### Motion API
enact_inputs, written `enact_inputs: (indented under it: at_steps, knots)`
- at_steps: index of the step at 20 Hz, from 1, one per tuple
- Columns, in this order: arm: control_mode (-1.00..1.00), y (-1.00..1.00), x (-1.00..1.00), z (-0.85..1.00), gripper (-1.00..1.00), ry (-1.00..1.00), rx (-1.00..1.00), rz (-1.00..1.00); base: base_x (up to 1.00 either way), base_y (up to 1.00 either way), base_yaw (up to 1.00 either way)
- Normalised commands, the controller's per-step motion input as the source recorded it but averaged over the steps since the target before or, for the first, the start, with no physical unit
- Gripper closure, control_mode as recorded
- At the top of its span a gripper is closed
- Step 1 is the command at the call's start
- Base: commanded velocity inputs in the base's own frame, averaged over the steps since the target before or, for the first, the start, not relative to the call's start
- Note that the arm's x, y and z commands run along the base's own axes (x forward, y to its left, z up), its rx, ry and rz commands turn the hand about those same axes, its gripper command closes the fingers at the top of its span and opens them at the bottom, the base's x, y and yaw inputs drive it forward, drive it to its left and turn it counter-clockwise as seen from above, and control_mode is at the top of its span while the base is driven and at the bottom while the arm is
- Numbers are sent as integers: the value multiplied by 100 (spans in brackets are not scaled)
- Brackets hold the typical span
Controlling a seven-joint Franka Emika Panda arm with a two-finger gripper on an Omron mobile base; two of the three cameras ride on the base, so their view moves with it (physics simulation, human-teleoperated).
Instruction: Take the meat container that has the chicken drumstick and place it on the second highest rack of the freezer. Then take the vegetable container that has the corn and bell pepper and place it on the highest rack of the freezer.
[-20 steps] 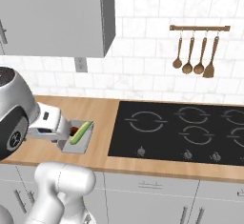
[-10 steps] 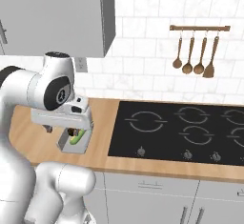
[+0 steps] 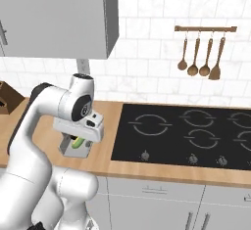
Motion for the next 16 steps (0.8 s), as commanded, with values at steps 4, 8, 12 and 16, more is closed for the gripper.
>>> enact_inputs:
  at_steps: [4, 8, 12, 16]
  knots:
    - [-100, 9, 93, -10, -100, 23, 0, -11, 0, 0, 0]
    - [-100, 0, 46, -10, -100, 16, 0, -7, 0, 0, 0]
    - [-100, 0, 2, -17, -100, 1, 0, -2, 0, 0, 0]
    - [-100, 0, 11, -48, -100, 0, 0, 0, 0, 0, 0]
